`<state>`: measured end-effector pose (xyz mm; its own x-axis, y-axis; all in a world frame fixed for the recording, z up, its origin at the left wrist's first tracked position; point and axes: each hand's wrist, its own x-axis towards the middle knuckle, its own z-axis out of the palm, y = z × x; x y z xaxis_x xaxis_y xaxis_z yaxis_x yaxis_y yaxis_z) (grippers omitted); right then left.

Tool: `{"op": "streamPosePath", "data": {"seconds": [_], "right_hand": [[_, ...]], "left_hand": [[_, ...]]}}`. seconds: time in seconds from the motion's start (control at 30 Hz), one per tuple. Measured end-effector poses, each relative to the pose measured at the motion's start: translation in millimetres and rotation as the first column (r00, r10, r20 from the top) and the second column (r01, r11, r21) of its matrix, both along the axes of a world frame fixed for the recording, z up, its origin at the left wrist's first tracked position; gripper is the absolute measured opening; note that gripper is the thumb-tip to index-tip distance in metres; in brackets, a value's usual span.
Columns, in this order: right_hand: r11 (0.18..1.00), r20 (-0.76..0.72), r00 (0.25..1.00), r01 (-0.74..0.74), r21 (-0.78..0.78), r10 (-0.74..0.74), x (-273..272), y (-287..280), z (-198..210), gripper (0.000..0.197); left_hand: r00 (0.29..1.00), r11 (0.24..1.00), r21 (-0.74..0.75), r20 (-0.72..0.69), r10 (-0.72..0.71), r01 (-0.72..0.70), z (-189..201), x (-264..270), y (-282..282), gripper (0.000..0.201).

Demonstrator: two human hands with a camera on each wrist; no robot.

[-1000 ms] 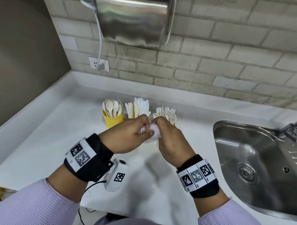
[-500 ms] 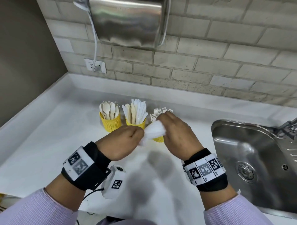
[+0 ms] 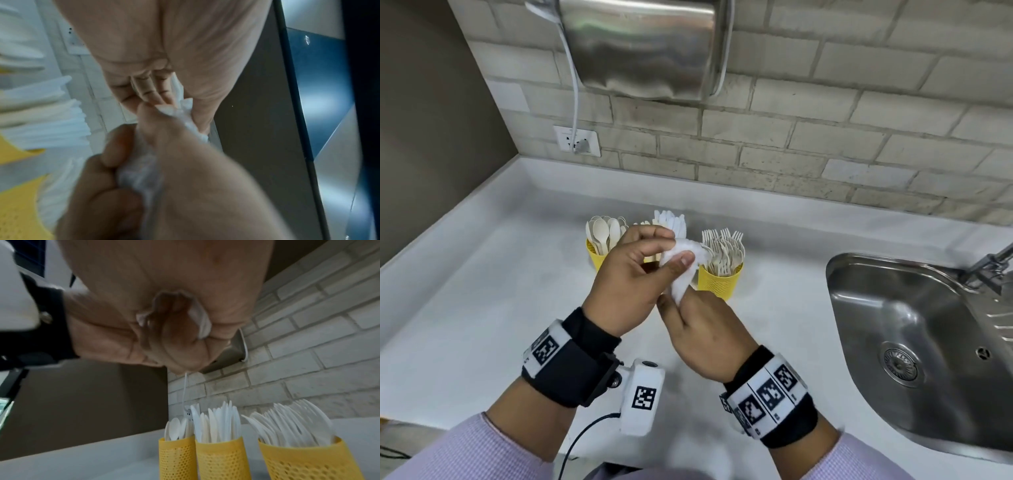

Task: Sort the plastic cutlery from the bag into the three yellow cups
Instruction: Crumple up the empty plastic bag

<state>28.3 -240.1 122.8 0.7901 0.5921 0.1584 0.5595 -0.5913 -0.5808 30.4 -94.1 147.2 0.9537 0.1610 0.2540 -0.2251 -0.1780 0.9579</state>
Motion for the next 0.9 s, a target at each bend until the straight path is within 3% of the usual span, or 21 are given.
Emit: {"op": "streamPosePath", "data": {"seconds": [0.07,0.17,0.23,0.27,0.37,0.5,0.63,0.7,0.8,0.9], "right_hand": [[0.997,0.001,1.000,-0.014,-0.081,0.014,-3,-5,5,0.030],[0.993,0.086,0.994,-0.055,-0.106,0.065,-2,-19,20,0.026],[0.991,0.191,0.977,-0.070,-0.117,0.091,2,-27,34,0.022],[0.990,0.240,0.966,-0.069,-0.126,0.098,6,-30,40,0.019],[0.999,0.300,0.953,-0.050,-0.011,0.051,22,-37,58,0.010],[0.975,0.251,0.967,-0.020,0.221,-0.037,40,-39,60,0.011],[0.906,-0.007,0.999,0.040,0.422,-0.041,44,-31,45,0.018],[0.892,-0.024,0.999,0.042,0.450,-0.035,40,-26,34,0.013],[0.859,-0.085,0.996,0.078,0.505,-0.040,27,-12,22,0.035],[0.834,-0.112,0.986,0.162,0.528,-0.121,14,2,13,0.014]], "left_hand": [[1.000,1.000,0.014,0.014,0.018,-0.018,-4,3,4,0.012],[0.997,0.993,0.086,0.017,0.079,-0.080,-10,7,13,0.019],[0.996,0.977,0.196,0.028,0.083,-0.087,-10,6,14,0.011],[0.998,0.963,0.263,0.025,0.062,-0.067,-11,4,14,0.008],[0.995,0.925,0.369,-0.048,-0.082,0.094,-9,-5,13,0.022],[0.958,0.924,0.255,-0.105,-0.267,0.286,2,-17,5,0.029],[0.925,0.927,0.019,-0.062,-0.374,0.376,14,-22,1,0.020],[0.931,0.929,-0.060,-0.013,-0.366,0.364,15,-21,5,0.019],[0.955,0.951,-0.081,0.040,-0.295,0.298,14,-21,6,0.022],[0.984,0.985,-0.043,0.068,-0.166,0.169,13,-18,5,0.015]]}}
